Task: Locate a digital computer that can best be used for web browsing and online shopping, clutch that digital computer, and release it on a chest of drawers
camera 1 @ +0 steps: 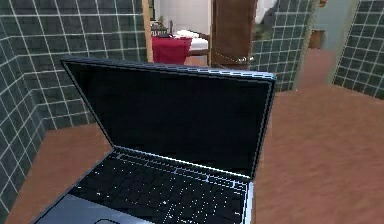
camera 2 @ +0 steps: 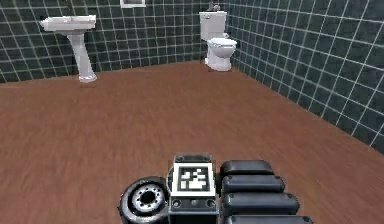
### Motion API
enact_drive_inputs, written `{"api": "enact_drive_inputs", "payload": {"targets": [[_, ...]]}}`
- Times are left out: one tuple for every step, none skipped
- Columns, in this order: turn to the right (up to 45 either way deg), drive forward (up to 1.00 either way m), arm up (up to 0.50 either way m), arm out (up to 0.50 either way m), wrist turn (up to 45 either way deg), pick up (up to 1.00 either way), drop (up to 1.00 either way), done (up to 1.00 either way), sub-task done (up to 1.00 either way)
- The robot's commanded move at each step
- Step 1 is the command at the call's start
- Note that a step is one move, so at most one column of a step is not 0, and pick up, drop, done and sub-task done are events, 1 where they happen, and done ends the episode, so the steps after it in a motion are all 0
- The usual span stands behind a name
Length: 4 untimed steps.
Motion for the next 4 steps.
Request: {"api": "enact_drive_inputs", "payload": {"targets": [[-3.0, 0.00, 0.00, 0.00, 0.0, 0.00, 0.00, 0.00, 0.00], [0.0, 1.00, 0.00, 0.00, 0.0, 0.00, 0.00, 0.00, 0.00], [0.0, 1.00, 0.00, 0.00, 0.0, 0.00, 0.00, 0.00, 0.00], [0.0, 0.35, 0.00, 0.00, 0.0, 0.00, 0.00, 0.00, 0.00]]}}
